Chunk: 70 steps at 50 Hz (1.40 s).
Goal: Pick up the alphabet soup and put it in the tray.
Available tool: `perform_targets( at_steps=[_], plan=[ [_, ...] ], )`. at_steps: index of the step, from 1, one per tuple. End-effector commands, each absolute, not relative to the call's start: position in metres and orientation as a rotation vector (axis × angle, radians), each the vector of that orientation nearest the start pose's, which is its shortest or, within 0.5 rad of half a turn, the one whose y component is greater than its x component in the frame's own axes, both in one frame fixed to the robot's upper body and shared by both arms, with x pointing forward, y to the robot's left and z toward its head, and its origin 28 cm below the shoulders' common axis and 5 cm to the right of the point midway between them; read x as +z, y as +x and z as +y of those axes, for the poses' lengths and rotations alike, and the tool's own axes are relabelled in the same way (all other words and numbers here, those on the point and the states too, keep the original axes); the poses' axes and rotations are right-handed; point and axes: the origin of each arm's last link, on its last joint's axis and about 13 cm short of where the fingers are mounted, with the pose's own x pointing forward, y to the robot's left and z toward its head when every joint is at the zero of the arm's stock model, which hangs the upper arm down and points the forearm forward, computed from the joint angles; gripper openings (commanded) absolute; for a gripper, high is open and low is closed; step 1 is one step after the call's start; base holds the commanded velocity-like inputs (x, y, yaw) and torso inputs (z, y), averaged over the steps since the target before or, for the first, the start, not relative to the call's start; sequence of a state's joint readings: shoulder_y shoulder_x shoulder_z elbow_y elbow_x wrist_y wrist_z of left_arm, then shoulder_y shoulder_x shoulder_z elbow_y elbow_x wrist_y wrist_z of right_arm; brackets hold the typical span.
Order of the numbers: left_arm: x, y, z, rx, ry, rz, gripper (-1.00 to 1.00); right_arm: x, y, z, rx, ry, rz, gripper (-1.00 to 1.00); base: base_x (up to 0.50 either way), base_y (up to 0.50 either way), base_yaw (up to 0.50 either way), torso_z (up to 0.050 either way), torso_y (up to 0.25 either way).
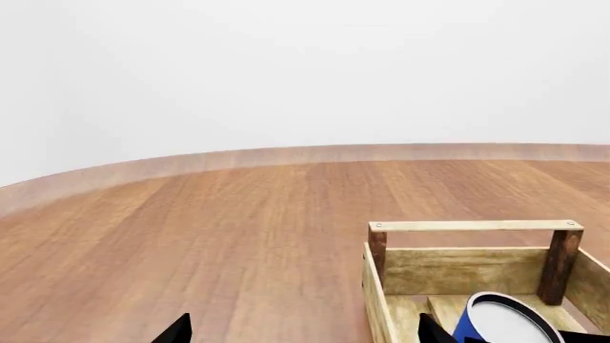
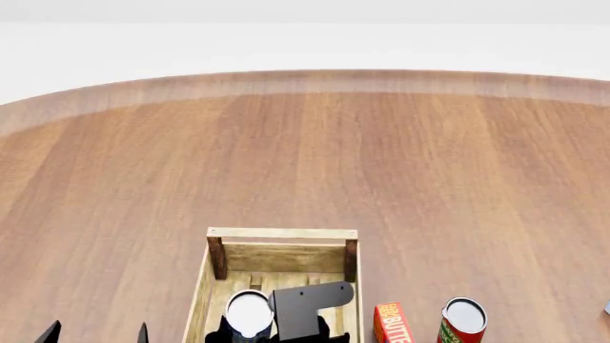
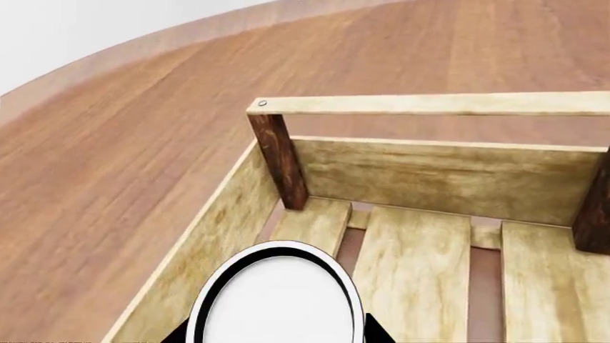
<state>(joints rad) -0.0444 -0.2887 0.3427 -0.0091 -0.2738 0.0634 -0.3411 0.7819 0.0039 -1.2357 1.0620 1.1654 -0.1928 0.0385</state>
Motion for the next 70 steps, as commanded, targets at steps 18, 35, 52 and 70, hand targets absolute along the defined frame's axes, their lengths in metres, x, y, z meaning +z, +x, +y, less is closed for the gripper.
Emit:
perform_targets(
  at_steps=[18,35,52,70],
  plan=[
    [0.015,0.210,0.208,0.017,0.012,-0.006,1.00,-0.002,0.320,-0.010,0.430,0.145,0.382,1.00,0.00,0.00,0.00,0.000,0.001],
    [0.014,0.210,0.208,0.017,0.011,-0.007,1.00,0.002,0.320,-0.011,0.427,0.150,0.369,1.00,0.00,0.00,0.00,0.000,0.000],
    [0.015,0.210,0.208,0.022,0.010,-0.009,1.00,0.034,0.302,-0.015,0.432,0.179,0.256,1.00,0.00,0.00,0.00,0.001,0.000],
    [0.024,0.207,0.208,0.021,-0.006,-0.025,1.00,0.064,0.268,-0.026,0.372,0.167,0.049,1.00,0.00,0.00,0.00,0.000,0.000]
  ],
)
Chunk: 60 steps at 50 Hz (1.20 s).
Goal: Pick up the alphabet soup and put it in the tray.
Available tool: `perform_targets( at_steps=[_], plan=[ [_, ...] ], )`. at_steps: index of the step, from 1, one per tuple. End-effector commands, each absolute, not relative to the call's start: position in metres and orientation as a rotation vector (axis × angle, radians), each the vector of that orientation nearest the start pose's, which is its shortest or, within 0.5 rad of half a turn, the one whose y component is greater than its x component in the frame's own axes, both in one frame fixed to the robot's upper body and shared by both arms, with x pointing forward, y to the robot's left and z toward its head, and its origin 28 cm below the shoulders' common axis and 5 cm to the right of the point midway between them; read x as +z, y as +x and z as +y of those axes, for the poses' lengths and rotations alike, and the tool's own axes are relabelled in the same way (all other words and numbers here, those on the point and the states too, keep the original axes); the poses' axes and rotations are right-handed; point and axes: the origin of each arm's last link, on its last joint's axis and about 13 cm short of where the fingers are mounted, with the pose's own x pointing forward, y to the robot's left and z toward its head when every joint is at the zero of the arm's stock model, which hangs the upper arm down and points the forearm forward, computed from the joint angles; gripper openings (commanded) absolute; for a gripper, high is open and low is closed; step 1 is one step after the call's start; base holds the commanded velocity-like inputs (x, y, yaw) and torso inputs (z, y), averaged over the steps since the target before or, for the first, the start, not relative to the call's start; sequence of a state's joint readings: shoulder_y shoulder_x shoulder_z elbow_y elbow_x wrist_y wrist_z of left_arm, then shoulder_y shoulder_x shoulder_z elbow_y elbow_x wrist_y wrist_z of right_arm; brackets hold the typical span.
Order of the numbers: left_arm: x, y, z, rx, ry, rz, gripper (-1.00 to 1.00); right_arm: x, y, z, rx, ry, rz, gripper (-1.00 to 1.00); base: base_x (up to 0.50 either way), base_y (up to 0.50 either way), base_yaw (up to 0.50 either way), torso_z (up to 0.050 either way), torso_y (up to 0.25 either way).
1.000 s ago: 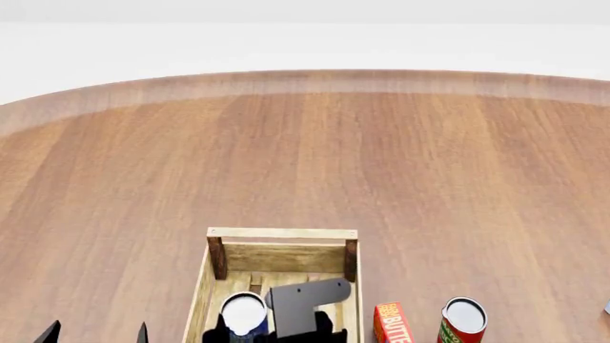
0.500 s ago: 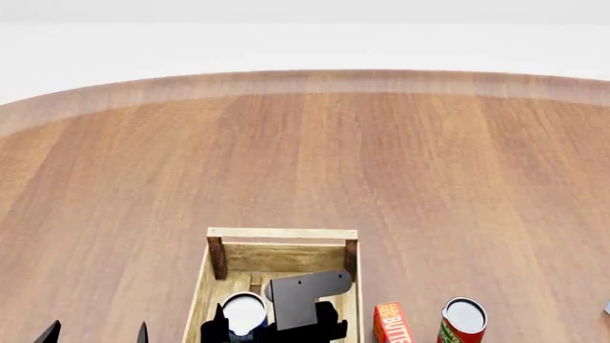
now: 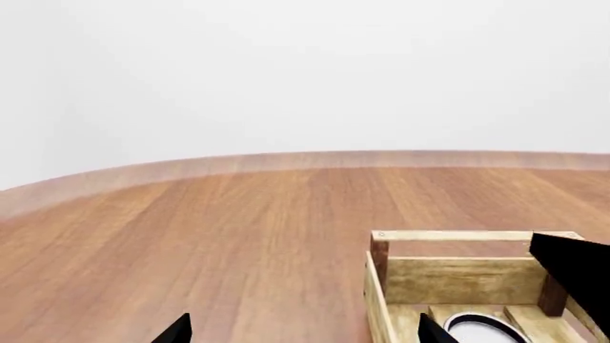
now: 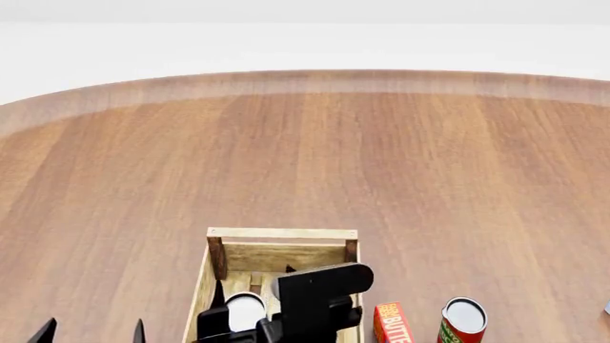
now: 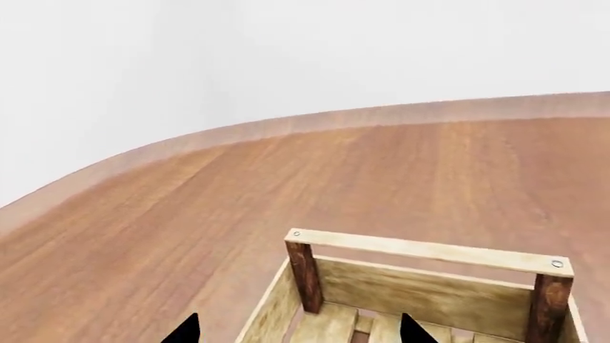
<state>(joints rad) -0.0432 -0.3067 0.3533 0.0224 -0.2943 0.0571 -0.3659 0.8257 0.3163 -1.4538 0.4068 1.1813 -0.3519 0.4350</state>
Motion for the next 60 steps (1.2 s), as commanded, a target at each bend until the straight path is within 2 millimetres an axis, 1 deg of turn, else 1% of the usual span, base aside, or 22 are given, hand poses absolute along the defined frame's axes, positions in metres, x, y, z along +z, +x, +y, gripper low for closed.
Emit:
perform_targets(
  at_steps=[1,4,11,16,24,27,33,39,48,60],
  plan=[
    [0.025,0.207,0.209,0.021,-0.007,-0.027,1.00,0.066,0.267,-0.027,0.362,0.166,0.035,1.00,0.00,0.00,0.00,0.000,0.000],
    [0.027,0.207,0.209,0.019,-0.009,-0.031,1.00,0.073,0.261,-0.030,0.357,0.172,0.000,1.00,0.00,0.00,0.00,0.000,0.000],
    [0.034,0.205,0.210,0.020,-0.020,-0.046,1.00,0.082,0.250,-0.036,0.329,0.155,-0.048,1.00,0.00,0.00,0.00,0.000,0.000],
    [0.037,0.204,0.210,0.016,-0.023,-0.053,1.00,0.087,0.246,-0.038,0.322,0.169,-0.067,1.00,0.00,0.00,0.00,0.000,0.000],
    [0.048,0.199,0.210,0.011,-0.035,-0.081,1.00,0.097,0.236,-0.041,0.321,0.143,-0.115,1.00,0.00,0.00,0.00,0.000,0.000],
    [0.052,0.197,0.211,0.011,-0.040,-0.092,1.00,0.103,0.232,-0.043,0.312,0.158,-0.134,1.00,0.00,0.00,0.00,0.000,0.000],
    [0.059,0.194,0.210,0.007,-0.046,-0.112,1.00,0.114,0.224,-0.043,0.318,0.152,-0.169,1.00,0.00,0.00,0.00,0.000,0.000],
    [0.065,0.191,0.211,0.006,-0.054,-0.130,1.00,0.119,0.218,-0.044,0.317,0.154,-0.199,1.00,0.00,0.00,0.00,0.000,0.000],
    [0.075,0.185,0.211,0.003,-0.058,-0.160,1.00,0.133,0.206,-0.047,0.305,0.144,-0.258,1.00,0.00,0.00,0.00,0.000,0.000],
    [0.090,0.177,0.211,-0.006,-0.080,-0.199,1.00,0.150,0.190,-0.046,0.321,0.135,-0.312,1.00,0.00,0.00,0.00,0.000,0.000]
  ],
)
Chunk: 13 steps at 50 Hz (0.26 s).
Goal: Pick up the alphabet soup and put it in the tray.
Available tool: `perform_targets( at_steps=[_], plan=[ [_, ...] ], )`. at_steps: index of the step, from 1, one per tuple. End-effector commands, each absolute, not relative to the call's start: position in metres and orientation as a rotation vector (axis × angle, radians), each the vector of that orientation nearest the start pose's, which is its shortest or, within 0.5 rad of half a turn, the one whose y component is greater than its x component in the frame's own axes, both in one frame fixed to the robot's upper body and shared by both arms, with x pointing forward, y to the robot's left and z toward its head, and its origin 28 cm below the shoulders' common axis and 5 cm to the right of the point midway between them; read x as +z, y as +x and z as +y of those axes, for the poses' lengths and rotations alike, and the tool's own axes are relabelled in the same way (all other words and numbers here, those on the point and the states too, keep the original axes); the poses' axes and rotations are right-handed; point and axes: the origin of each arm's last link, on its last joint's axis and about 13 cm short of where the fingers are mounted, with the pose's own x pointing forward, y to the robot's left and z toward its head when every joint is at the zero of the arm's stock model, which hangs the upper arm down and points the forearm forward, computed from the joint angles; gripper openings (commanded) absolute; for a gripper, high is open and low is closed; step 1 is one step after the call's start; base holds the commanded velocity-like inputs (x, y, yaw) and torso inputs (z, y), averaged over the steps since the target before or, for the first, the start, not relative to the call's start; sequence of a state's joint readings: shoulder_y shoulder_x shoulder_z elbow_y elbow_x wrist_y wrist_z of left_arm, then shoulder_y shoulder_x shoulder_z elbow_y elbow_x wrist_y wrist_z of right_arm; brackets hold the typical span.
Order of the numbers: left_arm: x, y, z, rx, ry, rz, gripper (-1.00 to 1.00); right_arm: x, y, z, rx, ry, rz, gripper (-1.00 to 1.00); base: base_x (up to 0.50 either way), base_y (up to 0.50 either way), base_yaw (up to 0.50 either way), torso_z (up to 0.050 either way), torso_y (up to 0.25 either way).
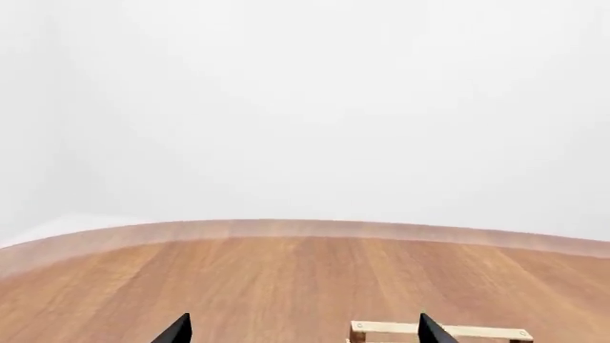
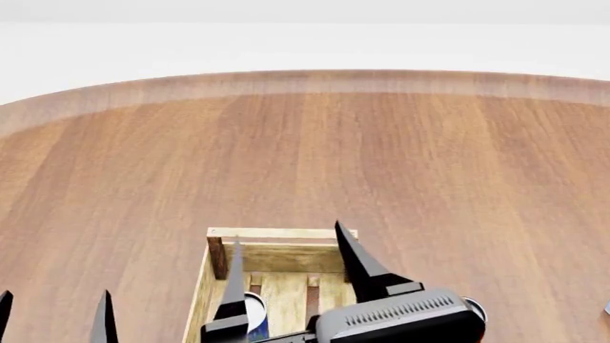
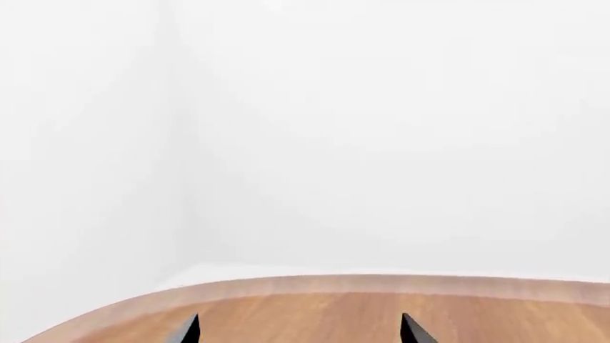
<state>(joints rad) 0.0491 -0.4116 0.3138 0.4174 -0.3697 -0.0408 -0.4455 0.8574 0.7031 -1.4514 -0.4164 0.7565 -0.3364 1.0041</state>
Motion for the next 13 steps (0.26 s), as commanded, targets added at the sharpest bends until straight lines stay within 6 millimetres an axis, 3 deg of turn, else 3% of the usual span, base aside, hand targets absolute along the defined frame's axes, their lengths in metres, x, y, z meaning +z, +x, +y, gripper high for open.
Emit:
perform_targets(
  at_steps=[1,13],
  plan=[
    [0.091,0.176,0.211,-0.007,-0.082,-0.202,1.00,0.151,0.189,-0.046,0.321,0.132,-0.316,1.00,0.00,0.00,0.00,0.000,0.000],
    [0.103,0.172,0.213,-0.009,-0.099,-0.236,1.00,0.164,0.178,-0.046,0.326,0.112,-0.360,1.00,0.00,0.00,0.00,0.000,0.000]
  ],
)
